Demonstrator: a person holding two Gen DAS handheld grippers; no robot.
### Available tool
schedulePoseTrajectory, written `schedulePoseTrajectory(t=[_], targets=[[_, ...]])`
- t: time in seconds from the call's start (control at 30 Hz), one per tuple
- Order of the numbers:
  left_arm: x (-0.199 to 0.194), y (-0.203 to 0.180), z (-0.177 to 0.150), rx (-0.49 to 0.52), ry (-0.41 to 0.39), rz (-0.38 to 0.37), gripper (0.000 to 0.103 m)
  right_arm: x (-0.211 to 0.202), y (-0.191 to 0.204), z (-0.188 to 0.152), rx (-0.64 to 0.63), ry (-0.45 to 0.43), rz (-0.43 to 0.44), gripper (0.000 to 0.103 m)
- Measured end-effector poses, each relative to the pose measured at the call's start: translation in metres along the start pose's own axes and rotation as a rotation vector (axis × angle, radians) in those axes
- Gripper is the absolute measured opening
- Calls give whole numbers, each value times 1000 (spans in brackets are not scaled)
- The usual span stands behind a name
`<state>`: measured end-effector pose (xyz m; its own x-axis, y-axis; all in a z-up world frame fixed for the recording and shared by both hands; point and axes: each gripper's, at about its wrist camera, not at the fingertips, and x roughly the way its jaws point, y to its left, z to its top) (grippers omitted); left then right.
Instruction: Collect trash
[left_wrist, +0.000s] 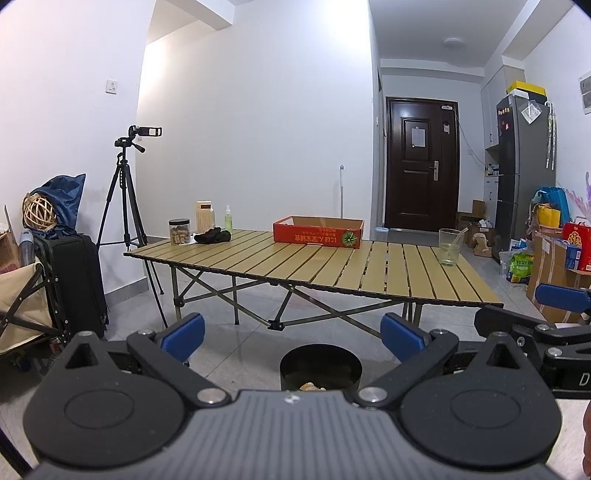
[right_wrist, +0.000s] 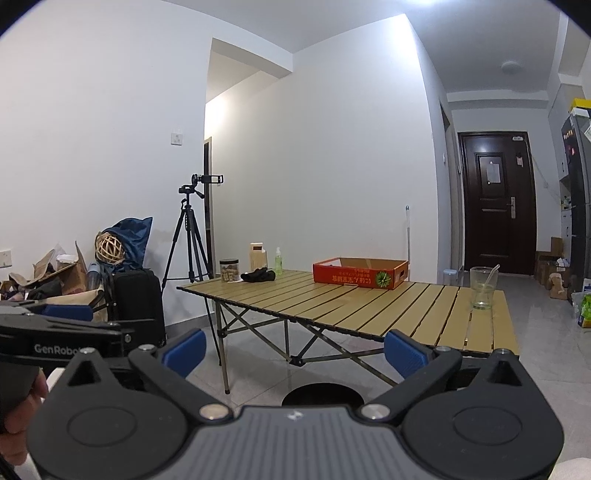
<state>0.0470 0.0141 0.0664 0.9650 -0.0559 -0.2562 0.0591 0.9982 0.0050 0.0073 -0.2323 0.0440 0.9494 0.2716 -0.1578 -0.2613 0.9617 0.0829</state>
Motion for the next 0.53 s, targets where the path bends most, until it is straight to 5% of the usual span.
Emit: schedulePoseTrajectory(t=[0.3,0.53], targets=[[2,-1,-1,-6,6,5,103,4,1,1,-4,-13,-14,103],[-1,-7,-4,23,-87,54,103,9,-2,0,-2,-7,-16,103]])
